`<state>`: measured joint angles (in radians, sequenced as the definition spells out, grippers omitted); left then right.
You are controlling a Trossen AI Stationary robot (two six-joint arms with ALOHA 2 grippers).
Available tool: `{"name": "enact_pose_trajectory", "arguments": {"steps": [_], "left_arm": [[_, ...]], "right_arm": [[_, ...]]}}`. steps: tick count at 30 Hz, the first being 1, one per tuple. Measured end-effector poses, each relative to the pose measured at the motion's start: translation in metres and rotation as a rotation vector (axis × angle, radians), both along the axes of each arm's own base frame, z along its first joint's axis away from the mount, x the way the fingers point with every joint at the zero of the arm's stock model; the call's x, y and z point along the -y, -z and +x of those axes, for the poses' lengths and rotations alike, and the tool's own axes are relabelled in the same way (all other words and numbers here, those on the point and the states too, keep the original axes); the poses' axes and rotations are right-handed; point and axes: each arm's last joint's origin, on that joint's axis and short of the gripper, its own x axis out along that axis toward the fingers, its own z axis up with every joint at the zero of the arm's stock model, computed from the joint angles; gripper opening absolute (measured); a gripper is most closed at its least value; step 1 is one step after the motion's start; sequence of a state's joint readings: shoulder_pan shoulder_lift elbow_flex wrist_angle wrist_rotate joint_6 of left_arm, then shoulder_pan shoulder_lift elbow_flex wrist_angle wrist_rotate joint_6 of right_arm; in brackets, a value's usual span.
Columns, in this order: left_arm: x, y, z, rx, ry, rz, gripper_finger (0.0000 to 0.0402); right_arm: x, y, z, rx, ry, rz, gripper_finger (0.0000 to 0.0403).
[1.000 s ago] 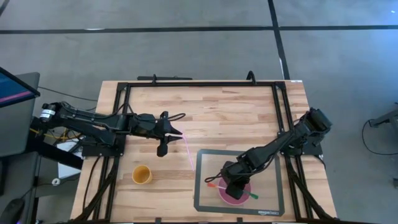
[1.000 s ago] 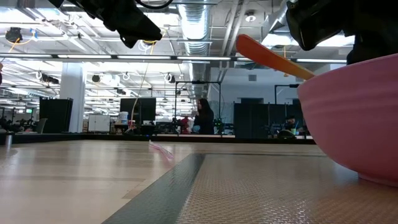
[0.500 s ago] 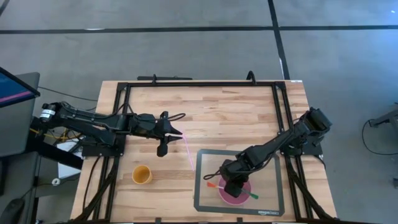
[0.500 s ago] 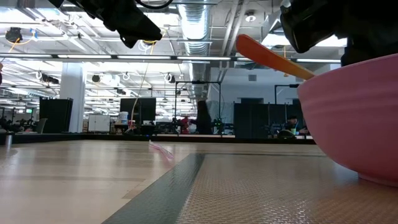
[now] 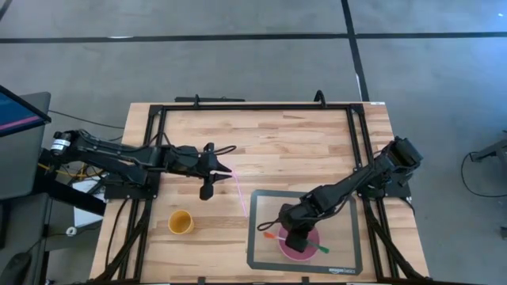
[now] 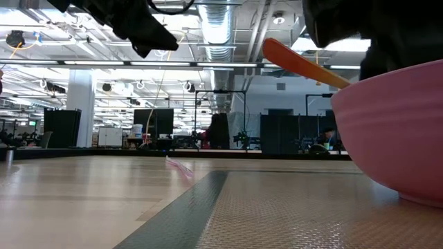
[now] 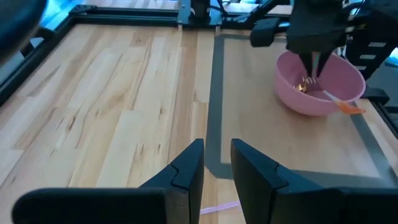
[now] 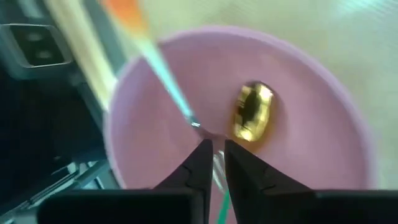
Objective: Pick & Place Utensil
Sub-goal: Put the yellow cup on the top of the transparent placemat
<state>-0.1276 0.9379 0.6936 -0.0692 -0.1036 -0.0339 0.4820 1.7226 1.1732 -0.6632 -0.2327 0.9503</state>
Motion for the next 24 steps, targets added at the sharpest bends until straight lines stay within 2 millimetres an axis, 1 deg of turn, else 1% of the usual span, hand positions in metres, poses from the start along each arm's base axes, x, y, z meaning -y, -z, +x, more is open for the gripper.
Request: {"name": "enact_pose_trajectory", "arguments": {"steps": [6, 10, 12, 16, 19, 22, 24], "left_arm": [[0.0, 0.003, 0.0, 0.001, 0.0, -0.001, 0.0081], [0.0, 0.002, 0.0, 0.004, -0.013, -0.04, 0.0081], [0.0, 0.002, 0.0, 0.006, -0.019, -0.06, 0.0081], [0.0, 0.002, 0.0, 0.007, -0.031, -0.098, 0.0081], [0.0, 0.001, 0.0, 0.011, -0.04, -0.126, 0.0081], [0.0, 0.001, 0.0, 0.014, -0.048, -0.157, 0.0081], [0.0, 0.001, 0.001, 0.02, -0.048, -0.161, 0.0081]], "right_arm": [[-0.006, -0.005, 0.008, 0.101, -0.047, 0.068, 0.0028], [-0.007, -0.007, 0.01, 0.142, -0.097, 0.066, 0.0027], [-0.008, -0.011, 0.011, 0.155, -0.122, 0.066, 0.0028], [-0.01, -0.029, 0.016, 0.223, -0.21, 0.068, 0.0029], [-0.009, -0.042, 0.018, 0.31, -0.296, 0.053, 0.0027], [-0.003, -0.059, 0.015, 0.386, -0.34, 0.024, 0.0025], [0.004, -0.07, 0.007, 0.415, -0.357, -0.043, 0.0025]]}}
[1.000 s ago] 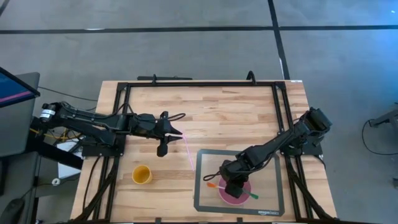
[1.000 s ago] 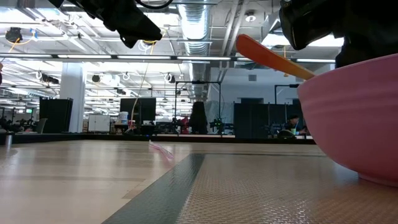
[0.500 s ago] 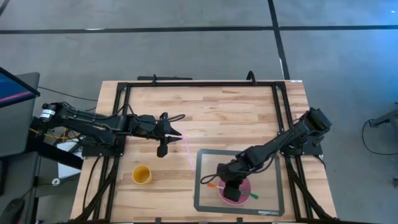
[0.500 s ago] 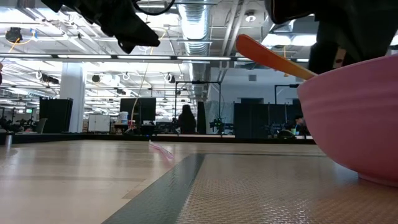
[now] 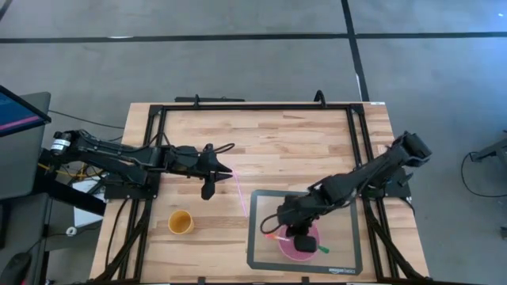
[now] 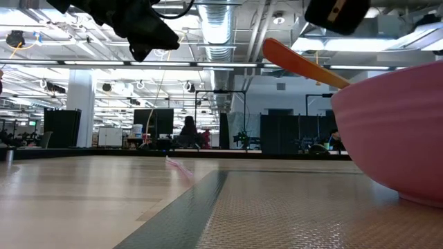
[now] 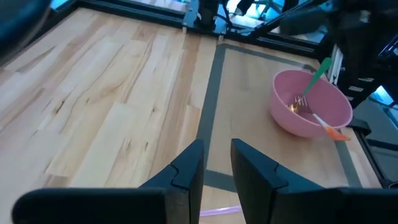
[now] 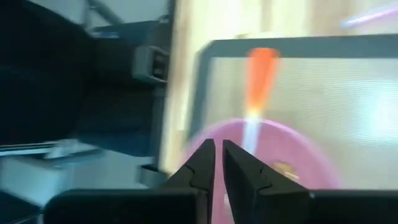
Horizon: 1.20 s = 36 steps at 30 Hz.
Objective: Pick & Place Utensil
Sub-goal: Put the yellow cup on the top of the transparent placemat
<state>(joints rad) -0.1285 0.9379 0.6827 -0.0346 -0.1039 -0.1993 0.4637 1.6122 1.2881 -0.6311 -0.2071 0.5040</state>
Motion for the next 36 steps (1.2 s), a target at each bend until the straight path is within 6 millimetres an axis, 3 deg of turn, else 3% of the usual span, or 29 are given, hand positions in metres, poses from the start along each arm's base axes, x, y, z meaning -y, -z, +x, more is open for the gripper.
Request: {"name": "enact_pose_trajectory", "arguments": {"steps": [9, 19, 23, 27, 29, 36], "left_arm": [[0.006, -0.005, 0.0, 0.048, 0.023, -0.025, 0.0081], [0.015, -0.012, 0.0, 0.132, 0.031, 0.032, 0.0081], [0.017, -0.012, 0.0, 0.132, 0.031, 0.036, 0.0081], [0.02, -0.012, -0.001, 0.133, 0.008, 0.05, 0.0081], [0.021, -0.012, -0.001, 0.133, -0.034, 0.1, 0.0081], [0.021, -0.021, -0.002, 0.078, -0.12, 0.197, 0.0081]], "right_arm": [[0.028, -0.039, -0.029, 0.224, 0.048, -0.388, 0.0024], [0.053, -0.044, -0.02, 0.28, -0.054, -0.459, 0.001], [0.074, -0.052, -0.03, 0.245, -0.022, -0.48, 0.0008], [0.092, -0.067, -0.041, 0.351, 0.018, -0.483, 0.0008], [0.098, -0.061, -0.047, 0.444, 0.016, -0.482, 0.0008], [0.126, -0.008, -0.069, 0.65, 0.125, -0.413, 0.0007]]}}
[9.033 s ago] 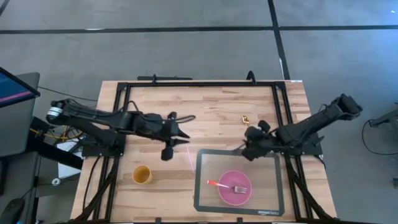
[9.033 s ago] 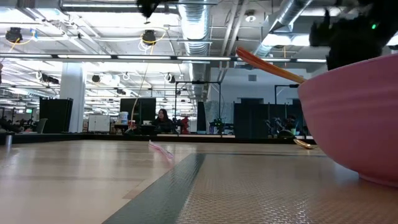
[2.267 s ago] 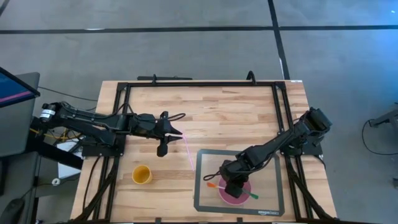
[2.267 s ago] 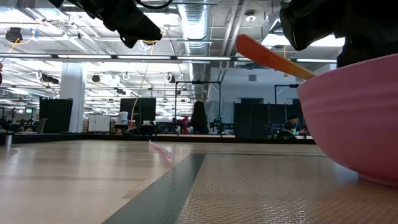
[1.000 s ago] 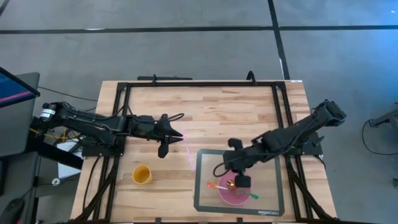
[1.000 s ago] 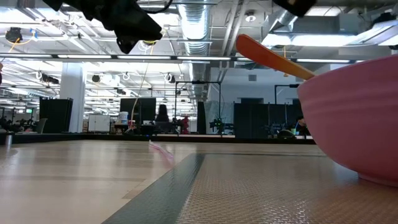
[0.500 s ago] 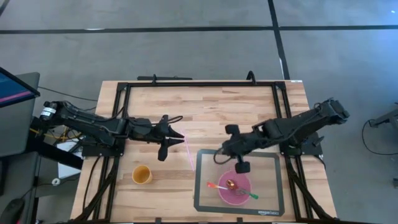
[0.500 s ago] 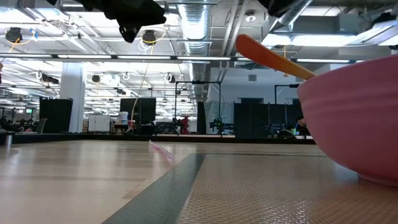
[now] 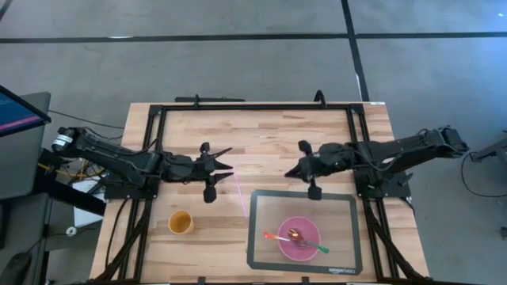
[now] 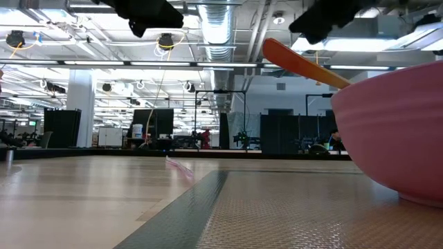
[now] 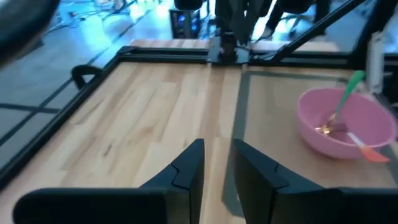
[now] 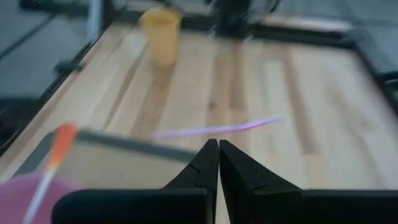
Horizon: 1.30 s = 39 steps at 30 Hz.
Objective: Pick & Place Utensil
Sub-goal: Put the yellow cup on the top of the transparent placemat
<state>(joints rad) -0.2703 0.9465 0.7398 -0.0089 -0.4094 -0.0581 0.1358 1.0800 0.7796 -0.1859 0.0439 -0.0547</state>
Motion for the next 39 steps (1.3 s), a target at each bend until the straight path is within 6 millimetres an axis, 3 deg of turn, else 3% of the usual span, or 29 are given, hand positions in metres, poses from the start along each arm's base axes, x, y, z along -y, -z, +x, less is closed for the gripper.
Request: {"name": "enact_pose_trajectory", "arguments": {"steps": [5, 11, 16, 31, 39], "left_arm": [[0.005, -0.008, 0.013, -0.09, -0.01, 0.023, 0.0081], [0.019, -0.014, 0.039, -0.245, 0.005, 0.05, 0.0081], [0.029, -0.016, 0.049, -0.361, -0.012, -0.047, 0.0081], [0.065, -0.004, 0.026, -0.606, 0.135, -0.409, 0.0081], [0.07, 0.007, 0.007, -0.787, -0.018, -0.532, 0.0081]], "right_arm": [[0.016, 0.016, -0.008, 0.079, 0.048, 0.013, 0.0008], [0.028, 0.015, -0.007, 0.083, 0.115, 0.05, 0.0008], [0.027, 0.017, -0.007, 0.072, 0.093, 0.061, 0.0008], [0.024, 0.017, -0.007, 0.068, 0.08, 0.061, 0.0008], [0.024, 0.017, -0.007, 0.068, 0.08, 0.061, 0.0008]]}}
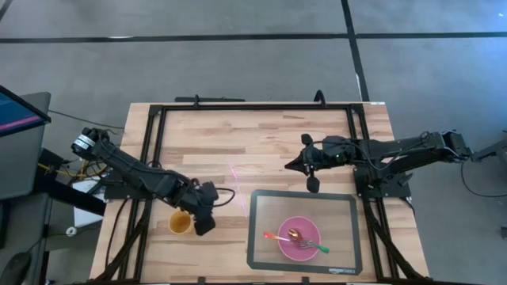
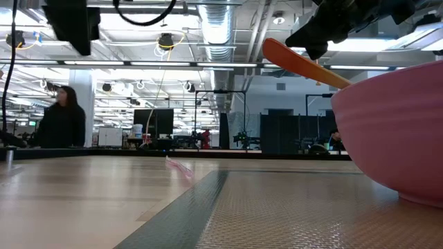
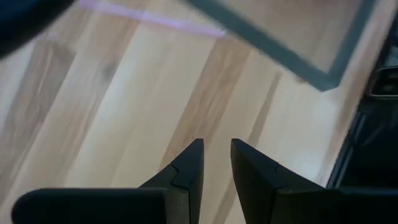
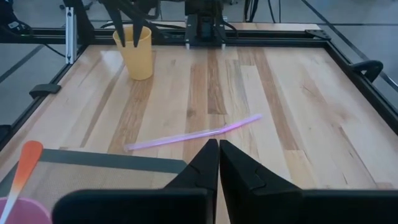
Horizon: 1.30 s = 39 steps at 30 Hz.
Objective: Pick & Place Utensil
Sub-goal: Put the yellow cup on the top of the transparent placemat
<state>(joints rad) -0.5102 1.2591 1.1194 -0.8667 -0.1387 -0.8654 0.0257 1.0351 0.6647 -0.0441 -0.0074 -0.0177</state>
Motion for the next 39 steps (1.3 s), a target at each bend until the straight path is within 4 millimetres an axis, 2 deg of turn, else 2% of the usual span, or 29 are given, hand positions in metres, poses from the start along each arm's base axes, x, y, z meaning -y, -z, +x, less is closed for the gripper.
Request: {"name": "enact_pose_trajectory", "arguments": {"steps": [16, 23, 39], "left_arm": [[0.012, -0.001, -0.012, -0.183, -0.122, -0.279, 0.0081], [0.024, 0.0, -0.022, -0.207, -0.078, -0.265, 0.0081], [0.042, 0.001, -0.039, -0.192, -0.127, -0.232, 0.0081]], "right_arm": [[0.0, 0.0, 0.0, -0.004, 0.003, -0.001, 0.0008], [0.0, 0.001, 0.0, -0.008, 0.005, 0.003, 0.0008], [0.0, 0.001, 0.0, -0.009, 0.021, 0.039, 0.0008]]}}
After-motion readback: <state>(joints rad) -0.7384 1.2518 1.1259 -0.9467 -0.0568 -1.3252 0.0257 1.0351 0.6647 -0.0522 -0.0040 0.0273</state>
